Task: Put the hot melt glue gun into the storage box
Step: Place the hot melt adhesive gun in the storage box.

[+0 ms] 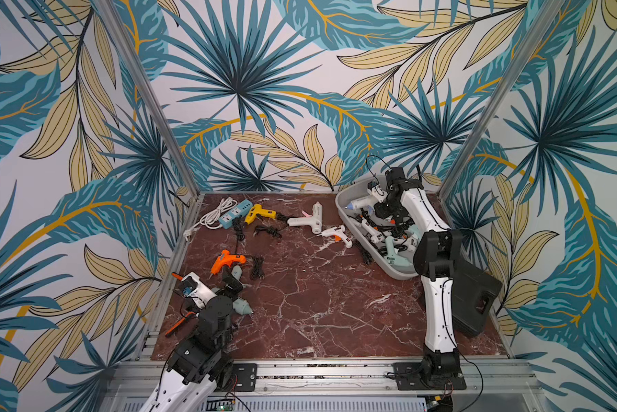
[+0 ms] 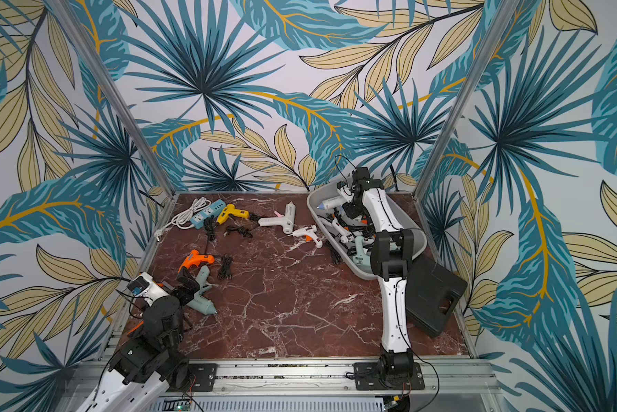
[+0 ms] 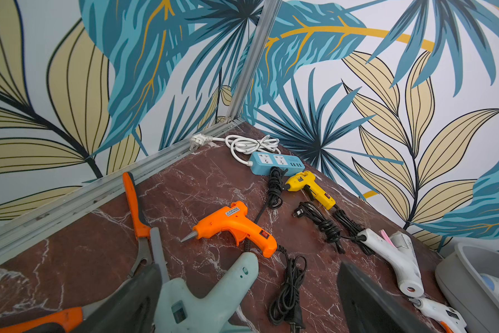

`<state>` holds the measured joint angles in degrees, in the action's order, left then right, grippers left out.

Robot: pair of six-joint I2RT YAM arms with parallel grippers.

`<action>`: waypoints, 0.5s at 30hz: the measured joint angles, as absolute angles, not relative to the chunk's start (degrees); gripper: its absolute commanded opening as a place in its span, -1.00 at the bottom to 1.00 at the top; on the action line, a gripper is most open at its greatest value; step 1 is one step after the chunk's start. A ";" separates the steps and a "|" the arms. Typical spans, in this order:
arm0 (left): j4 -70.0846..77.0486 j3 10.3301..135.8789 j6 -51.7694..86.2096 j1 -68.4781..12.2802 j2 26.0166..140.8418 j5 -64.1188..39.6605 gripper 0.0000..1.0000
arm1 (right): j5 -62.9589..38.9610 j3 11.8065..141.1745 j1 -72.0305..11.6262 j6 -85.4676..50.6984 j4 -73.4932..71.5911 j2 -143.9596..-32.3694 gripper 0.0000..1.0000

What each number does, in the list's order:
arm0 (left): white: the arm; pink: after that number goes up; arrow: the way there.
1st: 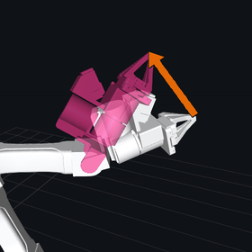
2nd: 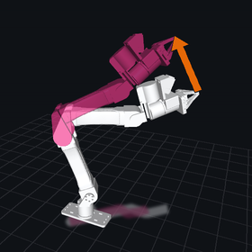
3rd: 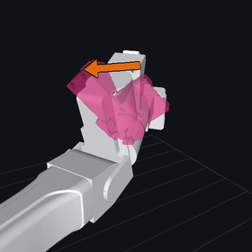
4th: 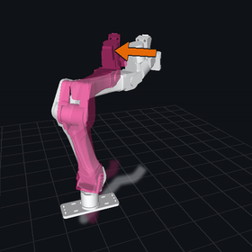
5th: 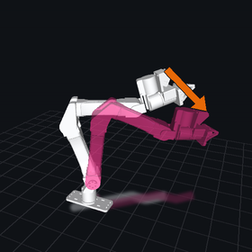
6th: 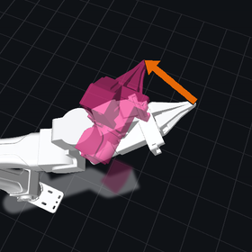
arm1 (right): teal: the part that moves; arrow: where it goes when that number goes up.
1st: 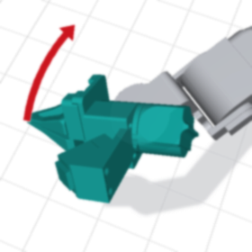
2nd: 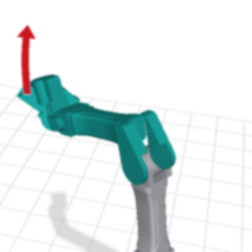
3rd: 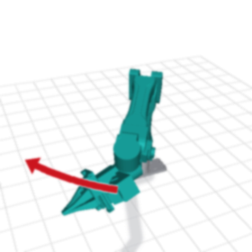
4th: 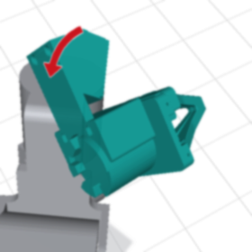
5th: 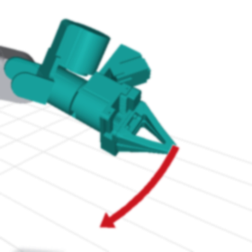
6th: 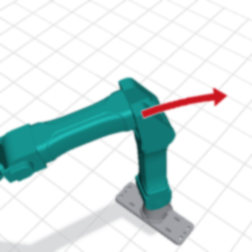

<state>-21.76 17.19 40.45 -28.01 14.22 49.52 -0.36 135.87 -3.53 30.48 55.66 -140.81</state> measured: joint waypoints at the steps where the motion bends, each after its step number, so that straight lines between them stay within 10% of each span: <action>1: -21.76 17.19 40.45 -28.01 14.22 49.52 1.00 | -0.47 136.25 -3.53 30.46 55.64 -141.14 -1.00; 8: -21.74 17.19 40.45 -28.01 14.22 49.52 1.00 | -0.47 137.73 -3.79 30.46 55.66 -143.52 -0.93; 15: -21.76 17.19 40.49 -28.01 14.22 49.54 1.00 | -0.08 139.44 -4.84 30.30 54.96 -146.21 -0.14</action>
<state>-21.76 17.19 40.49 -28.01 14.22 49.54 -0.08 139.44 -4.84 30.30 54.96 -146.21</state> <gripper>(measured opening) 0.999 0.398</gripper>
